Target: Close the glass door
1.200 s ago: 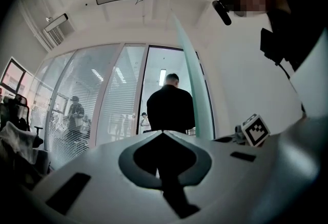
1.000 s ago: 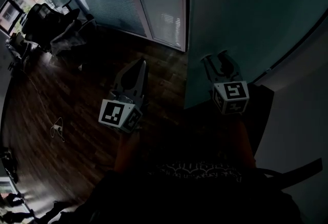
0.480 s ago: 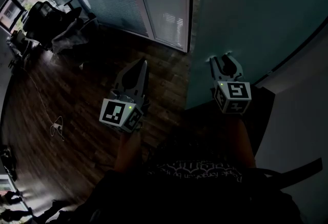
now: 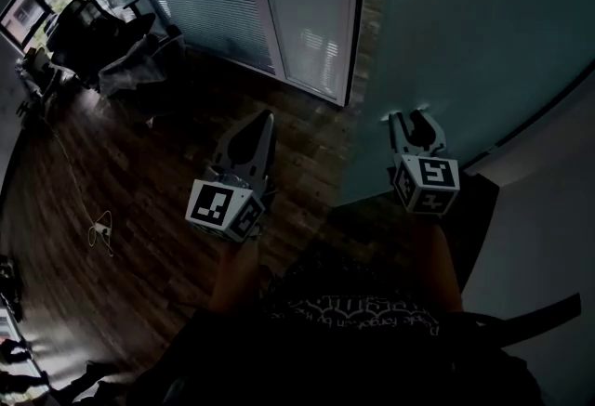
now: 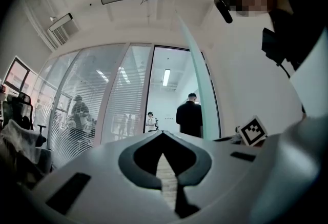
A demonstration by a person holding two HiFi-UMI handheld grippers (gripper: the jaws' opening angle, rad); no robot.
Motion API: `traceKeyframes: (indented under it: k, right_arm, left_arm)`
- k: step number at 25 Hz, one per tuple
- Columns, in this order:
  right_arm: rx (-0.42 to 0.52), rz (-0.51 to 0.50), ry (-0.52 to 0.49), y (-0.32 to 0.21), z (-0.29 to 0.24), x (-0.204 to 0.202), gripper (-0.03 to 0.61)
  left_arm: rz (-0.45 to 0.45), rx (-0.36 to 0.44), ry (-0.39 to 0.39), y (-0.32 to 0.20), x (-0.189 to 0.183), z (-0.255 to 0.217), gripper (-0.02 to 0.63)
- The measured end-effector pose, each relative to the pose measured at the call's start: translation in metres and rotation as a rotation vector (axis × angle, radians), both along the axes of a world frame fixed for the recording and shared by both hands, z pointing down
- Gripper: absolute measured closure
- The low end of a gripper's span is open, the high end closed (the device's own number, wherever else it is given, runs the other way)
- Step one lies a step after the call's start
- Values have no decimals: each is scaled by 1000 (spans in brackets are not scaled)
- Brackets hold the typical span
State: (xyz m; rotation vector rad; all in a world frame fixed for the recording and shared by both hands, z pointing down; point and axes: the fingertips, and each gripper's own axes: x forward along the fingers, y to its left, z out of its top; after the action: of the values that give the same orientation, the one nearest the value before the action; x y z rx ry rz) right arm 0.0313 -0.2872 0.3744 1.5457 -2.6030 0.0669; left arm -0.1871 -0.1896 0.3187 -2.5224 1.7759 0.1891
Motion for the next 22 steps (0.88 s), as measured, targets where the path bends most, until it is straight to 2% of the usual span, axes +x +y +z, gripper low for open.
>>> traceKeyframes:
  k: [13, 16, 19, 22]
  right_arm:
    - [14, 56, -14, -40, 1, -18, 454]
    - [4, 60, -13, -50, 0, -21, 454]
    - [-11, 67, -10, -56, 3, -24, 454]
    - [-23, 75, -8, -64, 6, -29, 454]
  left_arm:
    - [2, -15, -16, -29, -43, 9, 612]
    - [1, -33, 0, -33, -44, 11, 612]
    - [23, -29, -18, -35, -43, 17, 612]
    - [7, -42, 7, -42, -49, 18, 612]
